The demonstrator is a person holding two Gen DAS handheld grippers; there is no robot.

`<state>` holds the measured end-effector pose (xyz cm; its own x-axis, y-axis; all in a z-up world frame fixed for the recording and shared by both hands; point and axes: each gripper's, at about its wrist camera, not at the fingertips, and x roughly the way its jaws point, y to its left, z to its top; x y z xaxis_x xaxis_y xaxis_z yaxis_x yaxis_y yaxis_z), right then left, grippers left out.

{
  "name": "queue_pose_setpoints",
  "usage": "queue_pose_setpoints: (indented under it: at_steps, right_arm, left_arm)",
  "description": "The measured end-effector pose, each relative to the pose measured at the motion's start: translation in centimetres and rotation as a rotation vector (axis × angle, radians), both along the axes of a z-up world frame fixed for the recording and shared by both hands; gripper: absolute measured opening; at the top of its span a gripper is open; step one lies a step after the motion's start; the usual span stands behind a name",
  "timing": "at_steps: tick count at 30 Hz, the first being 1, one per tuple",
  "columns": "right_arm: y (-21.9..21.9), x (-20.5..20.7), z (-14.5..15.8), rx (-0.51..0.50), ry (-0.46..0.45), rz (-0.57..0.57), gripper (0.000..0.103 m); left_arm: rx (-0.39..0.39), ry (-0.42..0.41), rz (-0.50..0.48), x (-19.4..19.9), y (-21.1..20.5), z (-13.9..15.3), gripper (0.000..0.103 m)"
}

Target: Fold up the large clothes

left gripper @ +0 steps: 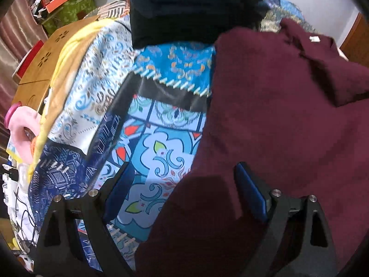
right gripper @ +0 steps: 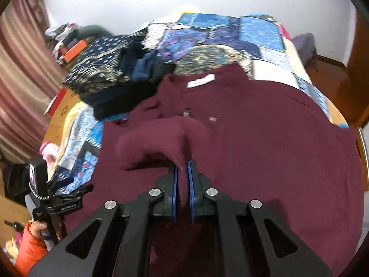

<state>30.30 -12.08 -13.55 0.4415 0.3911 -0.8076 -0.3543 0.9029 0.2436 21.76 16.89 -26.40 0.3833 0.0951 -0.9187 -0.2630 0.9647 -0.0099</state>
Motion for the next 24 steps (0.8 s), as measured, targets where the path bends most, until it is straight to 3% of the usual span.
queue_pose_setpoints:
  at_steps: [7, 10, 18, 21, 24]
  right_arm:
    - [-4.9, -0.6, 0.2, 0.016, -0.025, -0.118, 0.007]
    - [-6.7, -1.6, 0.4, -0.013, -0.063, -0.187, 0.007]
    - [-10.9, -3.7, -0.4, -0.082, -0.063, -0.294, 0.012]
    - [-12.2, -4.4, -0.7, -0.13, -0.052, -0.312, 0.016]
    - [-13.5, -4.8, -0.7, -0.096, -0.01, -0.32, 0.016]
  left_arm:
    - [-0.019, 0.007, 0.024, -0.2, 0.6, -0.6, 0.089]
    - [-0.011, 0.009, 0.022, -0.2, 0.5, -0.6, 0.09]
    - [-0.006, 0.015, 0.019, 0.2, 0.5, -0.5, 0.09]
    - [0.013, 0.012, 0.018, 0.0, 0.8, 0.5, 0.089]
    - [0.023, -0.026, 0.01, -0.7, 1.2, 2.9, 0.089]
